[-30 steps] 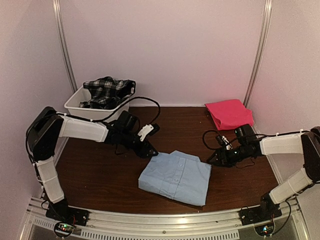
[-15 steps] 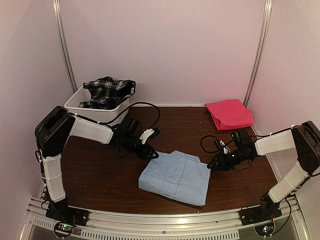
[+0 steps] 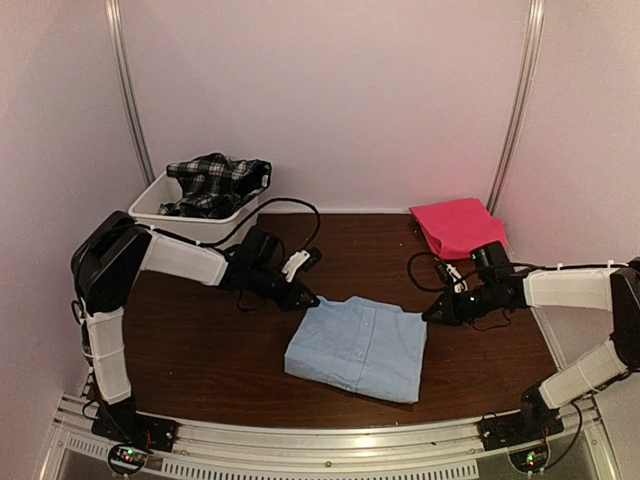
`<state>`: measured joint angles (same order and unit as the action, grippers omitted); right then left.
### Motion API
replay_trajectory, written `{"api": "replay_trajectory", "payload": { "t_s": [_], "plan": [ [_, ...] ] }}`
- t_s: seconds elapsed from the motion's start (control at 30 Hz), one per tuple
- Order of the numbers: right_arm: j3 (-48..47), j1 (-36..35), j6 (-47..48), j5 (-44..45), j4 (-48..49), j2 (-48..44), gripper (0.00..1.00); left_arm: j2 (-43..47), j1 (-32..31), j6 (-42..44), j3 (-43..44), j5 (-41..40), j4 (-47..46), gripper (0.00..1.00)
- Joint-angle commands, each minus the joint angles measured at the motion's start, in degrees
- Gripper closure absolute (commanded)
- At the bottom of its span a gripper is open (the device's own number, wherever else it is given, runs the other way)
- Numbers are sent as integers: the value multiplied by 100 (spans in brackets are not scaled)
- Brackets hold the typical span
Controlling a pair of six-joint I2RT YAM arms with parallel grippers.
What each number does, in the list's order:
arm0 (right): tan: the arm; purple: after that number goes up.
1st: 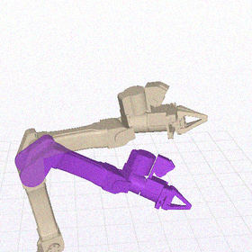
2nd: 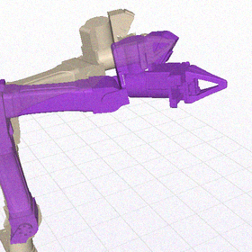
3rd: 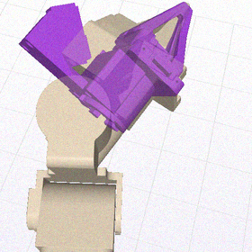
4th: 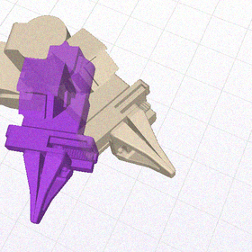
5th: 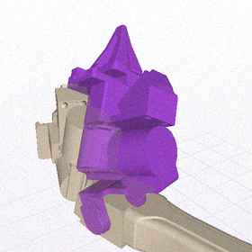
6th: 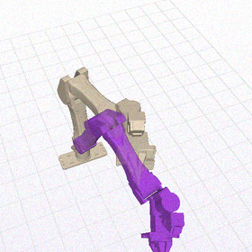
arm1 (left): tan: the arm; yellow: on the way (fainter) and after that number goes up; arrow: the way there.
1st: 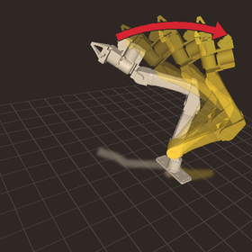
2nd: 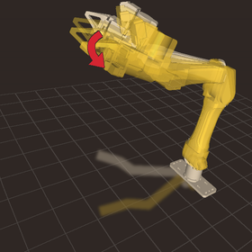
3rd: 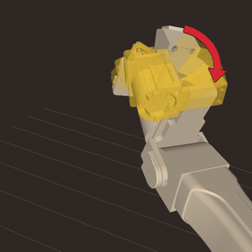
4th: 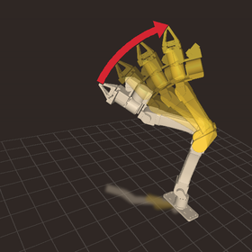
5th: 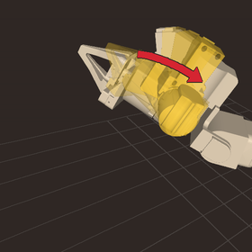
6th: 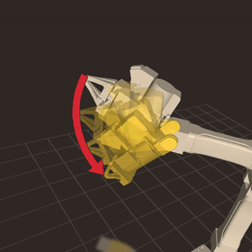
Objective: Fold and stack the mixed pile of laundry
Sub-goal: Move the square-folded T-shirt to the center of the board.
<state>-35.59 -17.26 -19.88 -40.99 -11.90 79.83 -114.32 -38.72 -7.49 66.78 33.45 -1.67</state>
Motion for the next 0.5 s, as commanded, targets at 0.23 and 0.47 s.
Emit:
{"api": "replay_trajectory", "payload": {
  "t_s": [0.23,0.47],
  "plan": [
    [-385,227,130,973,165,580,100,-284,84,-124,437,-357,-581,100],
    [-813,232,166,1093,562,1582,100,-657,60,-28,798,-392,-502,100]
  ]
}}
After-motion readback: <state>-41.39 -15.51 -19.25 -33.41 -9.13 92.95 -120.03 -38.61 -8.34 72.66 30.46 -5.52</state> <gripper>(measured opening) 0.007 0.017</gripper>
